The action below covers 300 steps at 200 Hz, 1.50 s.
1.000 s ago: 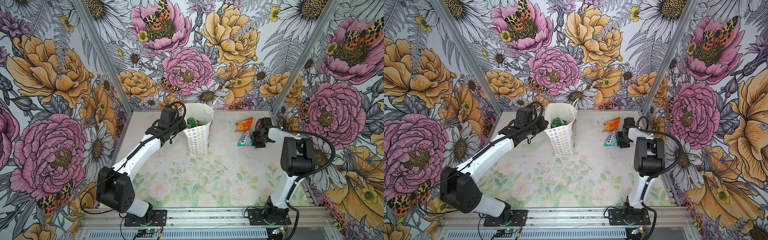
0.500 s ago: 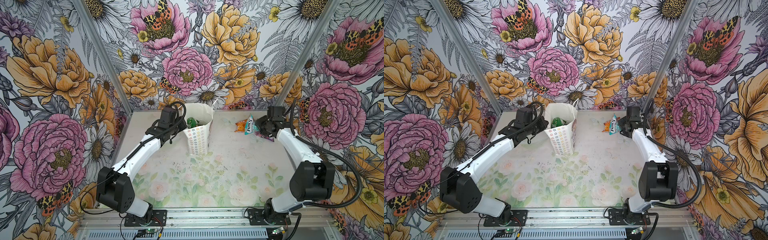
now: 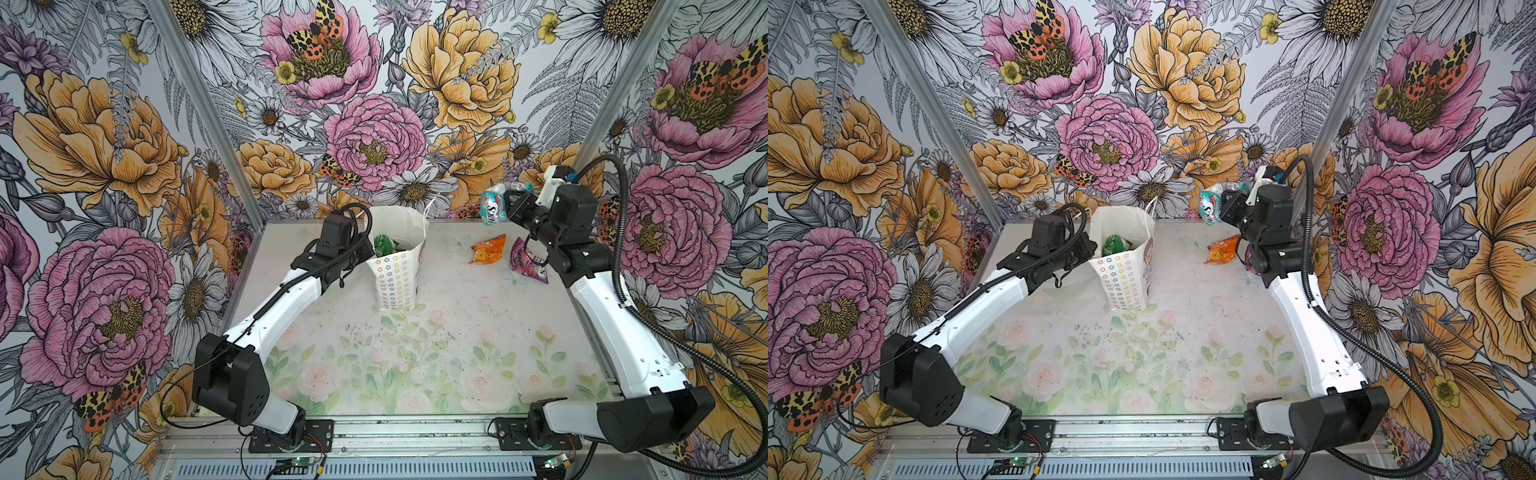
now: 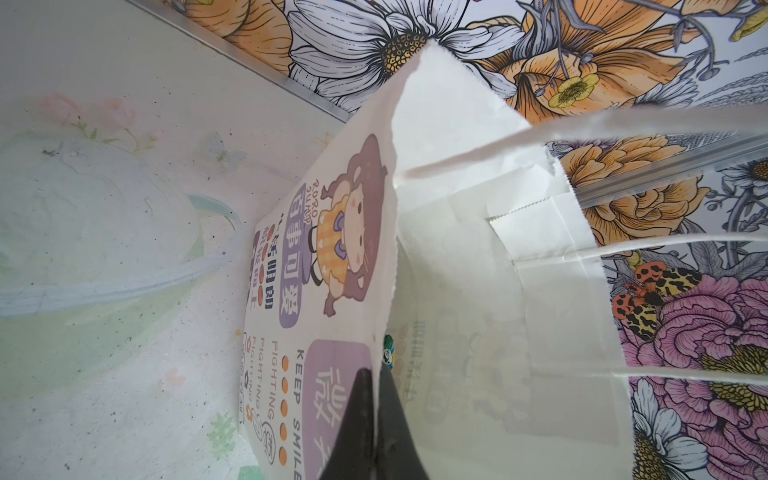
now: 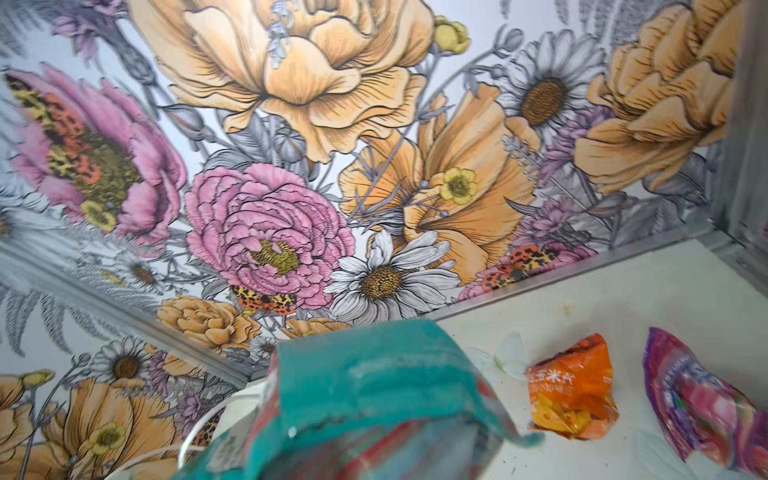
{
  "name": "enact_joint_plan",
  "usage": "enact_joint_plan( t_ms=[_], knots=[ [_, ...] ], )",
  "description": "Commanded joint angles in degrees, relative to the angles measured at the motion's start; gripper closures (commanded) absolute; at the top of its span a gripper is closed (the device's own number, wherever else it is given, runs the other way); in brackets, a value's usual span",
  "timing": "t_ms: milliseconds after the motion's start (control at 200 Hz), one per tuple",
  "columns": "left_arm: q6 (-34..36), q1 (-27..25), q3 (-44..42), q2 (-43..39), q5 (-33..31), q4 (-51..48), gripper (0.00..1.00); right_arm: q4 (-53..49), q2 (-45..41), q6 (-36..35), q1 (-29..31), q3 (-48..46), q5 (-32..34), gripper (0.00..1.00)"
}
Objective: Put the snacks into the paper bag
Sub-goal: 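Lift the teal packet with the right gripper and carry it over the bag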
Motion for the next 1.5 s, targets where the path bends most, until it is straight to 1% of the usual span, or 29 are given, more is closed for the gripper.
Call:
enact_joint_plan(
  t_ms=[0,225,510,691,871,1171,1321,1496],
  knots=[
    [-0.16,-0.46,0.90,-1.85,-0.30,2.41,1.00,5.40,-1.98,-6.97,2.99,5.32,-1.56,1.00],
    [-0.24,-0.56,0.81,-2.02,-0.12,2.35,1.00,7.84,0.50,-13.67,10.89,12.77,-2.19,1.00],
    [-0.25,-0.99,0.98,-1.85,0.11,2.36,1.00,7.93,6.74,-23.85,21.81,21.40,1.05,1.00],
    [-0.25,-1.01,0.76,-2.18,-0.05,2.43,1.00,7.91,9.95,-29.34,27.47,24.17,3.85,1.00],
    [-0.25,-1.08,0.46,-2.46,-0.04,2.50,1.00,7.91,12.53,-33.38,31.71,25.36,5.36,1.00],
    [-0.33,-1.14,-0.07,-3.16,-0.12,2.72,1.00,7.69,17.06,-34.40,35.05,26.24,5.63,1.00],
    [-0.33,-1.07,-0.31,-3.25,-0.11,2.96,1.00,6.94,18.92,-34.33,35.56,26.11,6.00,1.00],
    [-0.30,-1.03,-0.82,-3.67,-0.15,3.10,1.00,6.70,19.75,-34.89,35.50,24.51,8.27,1.00]
  ],
)
